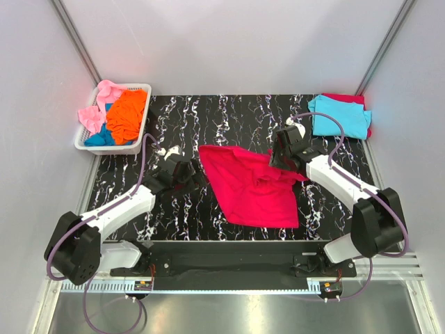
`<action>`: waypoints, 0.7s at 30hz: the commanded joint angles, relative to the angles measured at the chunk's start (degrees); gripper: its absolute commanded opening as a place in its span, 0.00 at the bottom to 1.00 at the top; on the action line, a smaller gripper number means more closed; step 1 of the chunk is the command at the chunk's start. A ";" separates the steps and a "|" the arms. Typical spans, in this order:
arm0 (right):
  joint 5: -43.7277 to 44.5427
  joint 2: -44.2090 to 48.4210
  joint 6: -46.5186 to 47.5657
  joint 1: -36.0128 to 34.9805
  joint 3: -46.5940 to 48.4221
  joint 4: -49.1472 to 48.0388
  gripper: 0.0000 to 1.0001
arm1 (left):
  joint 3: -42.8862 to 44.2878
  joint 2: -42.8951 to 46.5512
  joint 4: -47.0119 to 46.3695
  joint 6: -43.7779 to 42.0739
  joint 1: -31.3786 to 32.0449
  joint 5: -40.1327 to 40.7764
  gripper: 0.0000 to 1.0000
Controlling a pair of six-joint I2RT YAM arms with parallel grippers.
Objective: Fold and stack the t-shirts
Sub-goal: Flatten the tshirt out
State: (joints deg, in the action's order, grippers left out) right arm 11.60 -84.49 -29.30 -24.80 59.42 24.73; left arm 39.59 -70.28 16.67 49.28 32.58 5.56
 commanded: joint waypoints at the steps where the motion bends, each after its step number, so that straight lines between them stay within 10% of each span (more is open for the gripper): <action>1: -1.23 4.76 -0.41 0.10 -2.02 -0.39 0.49 | 0.13 -0.21 -2.43 -1.02 0.29 -0.82 0.94; 21: -8.70 5.74 5.57 0.01 -14.24 -15.15 0.40 | 0.75 -0.56 -2.43 -1.11 0.73 -0.90 0.94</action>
State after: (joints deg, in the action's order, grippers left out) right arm 3.31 -78.56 -26.61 -24.80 45.30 15.99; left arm 39.59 -71.13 16.58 49.25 33.06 5.15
